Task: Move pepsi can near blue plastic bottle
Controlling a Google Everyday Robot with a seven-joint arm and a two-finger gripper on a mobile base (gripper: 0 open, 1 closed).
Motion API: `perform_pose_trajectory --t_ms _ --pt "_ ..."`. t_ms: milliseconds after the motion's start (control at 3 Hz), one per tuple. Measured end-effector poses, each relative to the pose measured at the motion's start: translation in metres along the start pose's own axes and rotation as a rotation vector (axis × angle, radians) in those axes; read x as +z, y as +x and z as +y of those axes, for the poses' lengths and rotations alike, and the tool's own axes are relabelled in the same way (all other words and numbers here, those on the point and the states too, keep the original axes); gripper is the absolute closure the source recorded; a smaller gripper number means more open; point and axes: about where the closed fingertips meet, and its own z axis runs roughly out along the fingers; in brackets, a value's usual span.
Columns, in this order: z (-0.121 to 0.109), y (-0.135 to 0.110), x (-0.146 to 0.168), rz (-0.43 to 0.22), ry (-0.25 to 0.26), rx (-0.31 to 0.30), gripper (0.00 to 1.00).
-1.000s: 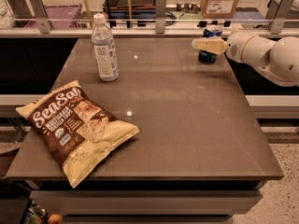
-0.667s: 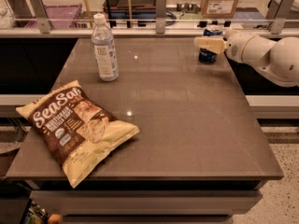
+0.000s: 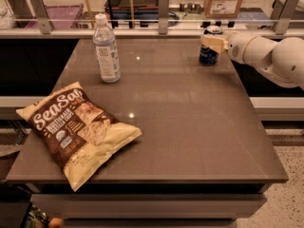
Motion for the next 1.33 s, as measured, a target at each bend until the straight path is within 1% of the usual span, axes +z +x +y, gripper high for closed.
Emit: perform_pose_trajectory --t_ms 333,667,1000,1333 --pt "0.002 0.000 0.002 0.000 -0.004 0.000 0.87" --pt "0.004 0.001 0.004 0.001 -0.008 0.001 1.00" --pt "0.004 0.001 0.004 0.001 -0.008 0.001 1.00" --pt "0.015 -0.008 0.003 0.024 -0.045 -0.002 1.00"
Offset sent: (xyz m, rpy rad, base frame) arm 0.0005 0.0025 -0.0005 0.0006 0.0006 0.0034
